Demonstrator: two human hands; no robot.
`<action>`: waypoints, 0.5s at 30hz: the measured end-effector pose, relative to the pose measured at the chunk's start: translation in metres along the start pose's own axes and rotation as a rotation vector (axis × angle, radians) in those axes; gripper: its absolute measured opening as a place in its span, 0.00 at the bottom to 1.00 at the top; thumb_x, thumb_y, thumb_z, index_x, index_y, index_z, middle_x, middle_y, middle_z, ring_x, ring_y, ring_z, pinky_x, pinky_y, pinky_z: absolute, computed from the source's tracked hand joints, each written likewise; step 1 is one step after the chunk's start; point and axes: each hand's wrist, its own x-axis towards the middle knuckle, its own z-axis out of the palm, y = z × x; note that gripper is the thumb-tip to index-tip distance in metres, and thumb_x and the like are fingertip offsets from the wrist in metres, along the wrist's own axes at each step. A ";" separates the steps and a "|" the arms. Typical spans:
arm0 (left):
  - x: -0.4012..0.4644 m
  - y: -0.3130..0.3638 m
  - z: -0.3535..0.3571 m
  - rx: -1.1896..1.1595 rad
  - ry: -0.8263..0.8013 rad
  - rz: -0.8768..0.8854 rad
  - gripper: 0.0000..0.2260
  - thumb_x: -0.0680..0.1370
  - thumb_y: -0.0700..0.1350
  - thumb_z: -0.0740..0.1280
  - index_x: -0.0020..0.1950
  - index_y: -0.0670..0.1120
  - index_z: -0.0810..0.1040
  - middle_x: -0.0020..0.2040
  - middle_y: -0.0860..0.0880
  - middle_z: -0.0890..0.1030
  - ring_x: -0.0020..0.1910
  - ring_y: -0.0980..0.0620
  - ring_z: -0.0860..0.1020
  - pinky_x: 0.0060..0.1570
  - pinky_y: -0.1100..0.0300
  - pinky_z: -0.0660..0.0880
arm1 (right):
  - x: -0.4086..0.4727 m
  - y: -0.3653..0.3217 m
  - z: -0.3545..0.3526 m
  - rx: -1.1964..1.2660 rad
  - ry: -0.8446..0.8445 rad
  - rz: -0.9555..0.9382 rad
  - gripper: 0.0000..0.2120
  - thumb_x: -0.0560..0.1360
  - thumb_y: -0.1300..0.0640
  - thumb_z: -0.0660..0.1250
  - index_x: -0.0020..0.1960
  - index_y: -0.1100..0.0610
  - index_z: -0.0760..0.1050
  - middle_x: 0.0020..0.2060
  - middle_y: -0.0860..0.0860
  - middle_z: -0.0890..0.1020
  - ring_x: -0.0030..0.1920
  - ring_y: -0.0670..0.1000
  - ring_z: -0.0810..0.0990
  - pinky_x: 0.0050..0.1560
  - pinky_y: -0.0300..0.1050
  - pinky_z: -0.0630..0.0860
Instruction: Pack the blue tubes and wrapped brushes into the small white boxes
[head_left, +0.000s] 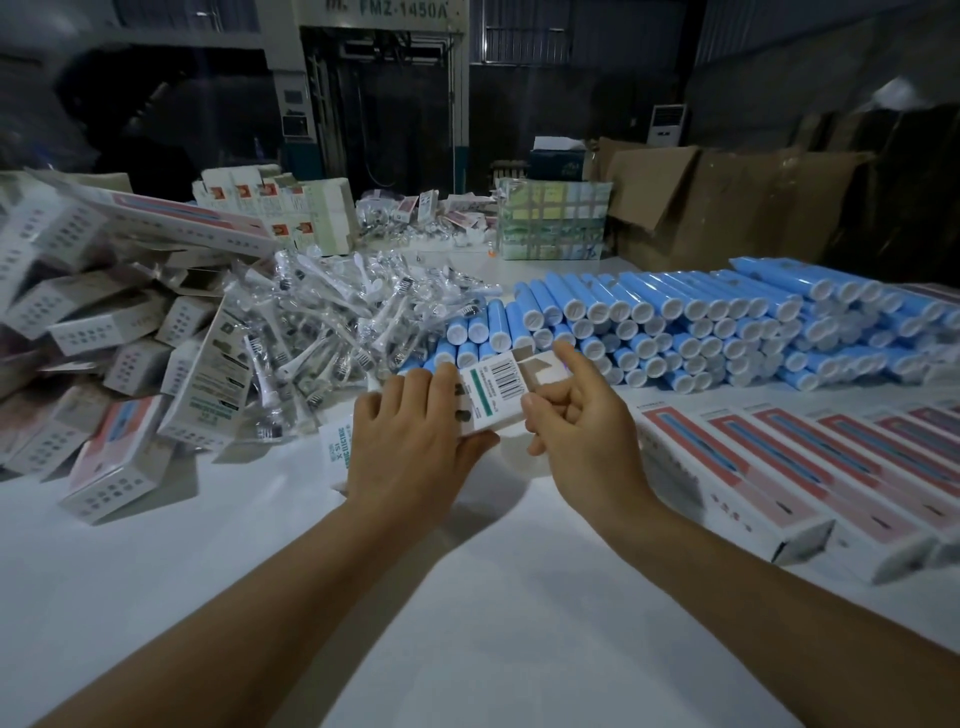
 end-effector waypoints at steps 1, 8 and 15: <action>0.000 0.001 0.001 0.011 0.007 0.010 0.29 0.71 0.59 0.66 0.61 0.36 0.76 0.50 0.39 0.79 0.47 0.38 0.77 0.44 0.46 0.73 | 0.002 0.000 -0.001 -0.029 -0.003 0.014 0.29 0.77 0.61 0.66 0.73 0.45 0.61 0.39 0.52 0.81 0.39 0.48 0.79 0.43 0.47 0.80; -0.002 0.004 0.006 0.062 -0.012 0.049 0.30 0.70 0.60 0.66 0.61 0.37 0.76 0.49 0.40 0.79 0.46 0.38 0.77 0.43 0.45 0.73 | 0.006 0.009 -0.002 -0.033 -0.023 0.087 0.14 0.77 0.60 0.66 0.60 0.48 0.75 0.40 0.40 0.84 0.45 0.43 0.83 0.45 0.40 0.81; -0.002 0.005 0.009 0.107 -0.008 0.068 0.30 0.70 0.60 0.67 0.60 0.37 0.76 0.49 0.40 0.79 0.45 0.39 0.77 0.43 0.46 0.73 | 0.004 0.011 0.000 -0.019 -0.028 0.089 0.13 0.77 0.62 0.64 0.41 0.44 0.76 0.42 0.40 0.81 0.45 0.40 0.81 0.38 0.29 0.75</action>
